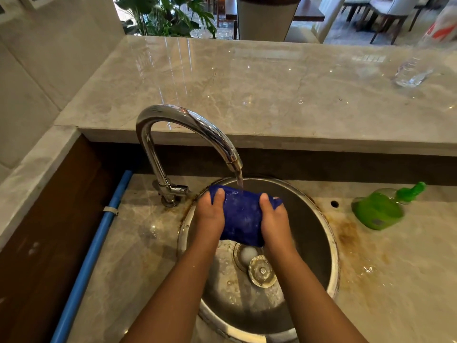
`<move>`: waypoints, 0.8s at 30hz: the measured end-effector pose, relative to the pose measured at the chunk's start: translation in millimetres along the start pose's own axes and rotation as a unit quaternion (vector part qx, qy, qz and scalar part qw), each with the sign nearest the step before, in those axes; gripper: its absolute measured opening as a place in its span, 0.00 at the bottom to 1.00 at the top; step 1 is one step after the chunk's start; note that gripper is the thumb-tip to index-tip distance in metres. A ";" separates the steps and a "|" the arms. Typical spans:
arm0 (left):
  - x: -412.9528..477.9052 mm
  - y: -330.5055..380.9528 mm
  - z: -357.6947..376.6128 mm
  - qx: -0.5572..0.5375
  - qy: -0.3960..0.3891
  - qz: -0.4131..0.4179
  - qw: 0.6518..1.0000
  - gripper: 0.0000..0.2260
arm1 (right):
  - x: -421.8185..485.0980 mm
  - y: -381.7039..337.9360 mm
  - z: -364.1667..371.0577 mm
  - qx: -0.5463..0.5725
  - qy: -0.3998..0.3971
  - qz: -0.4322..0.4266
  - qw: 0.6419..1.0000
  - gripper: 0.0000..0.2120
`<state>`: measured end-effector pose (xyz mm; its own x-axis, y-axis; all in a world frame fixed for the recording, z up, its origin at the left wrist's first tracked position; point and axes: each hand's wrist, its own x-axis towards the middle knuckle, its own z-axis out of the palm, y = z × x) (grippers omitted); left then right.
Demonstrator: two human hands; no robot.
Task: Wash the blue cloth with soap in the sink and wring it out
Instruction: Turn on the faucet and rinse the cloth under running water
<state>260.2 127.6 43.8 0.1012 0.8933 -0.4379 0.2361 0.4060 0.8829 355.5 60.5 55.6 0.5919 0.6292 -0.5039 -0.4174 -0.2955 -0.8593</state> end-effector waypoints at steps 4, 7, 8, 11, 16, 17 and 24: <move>-5.3 -4.2 22.8 -0.186 -0.052 -0.100 0.976 0.17 | -24.1 6.5 21.5 -0.142 -0.014 -0.238 0.961 0.15; -9.5 -11.5 30.6 -0.245 -0.103 -0.113 0.957 0.15 | -4.8 8.5 26.7 -0.221 0.029 -0.291 0.930 0.15; -12.9 -11.5 31.0 -0.211 -0.090 -0.092 0.969 0.14 | 6.1 6.7 25.9 -0.224 0.042 -0.271 0.935 0.15; -19.3 -7.0 29.8 -0.201 -0.105 -0.042 0.973 0.11 | 36.4 1.0 20.9 -0.219 0.067 -0.196 0.953 0.15; 3.0 -2.8 20.1 -0.150 -0.059 -0.012 0.987 0.07 | 12.4 7.6 21.1 -0.168 -0.005 -0.212 0.963 0.11; 8.9 -1.0 16.7 -0.153 -0.027 -0.020 0.988 0.08 | 0.5 12.5 24.1 -0.165 -0.035 -0.222 0.960 0.10; -12.7 -5.8 21.7 -0.257 -0.075 -0.146 0.952 0.15 | 13.5 10.8 34.8 -0.249 -0.024 -0.234 0.939 0.12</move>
<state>278.5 109.7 40.5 0.2489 0.7062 -0.6628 -0.2252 0.7077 0.6696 335.0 90.7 42.6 0.5930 0.8024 -0.0669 0.2626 -0.2713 -0.9260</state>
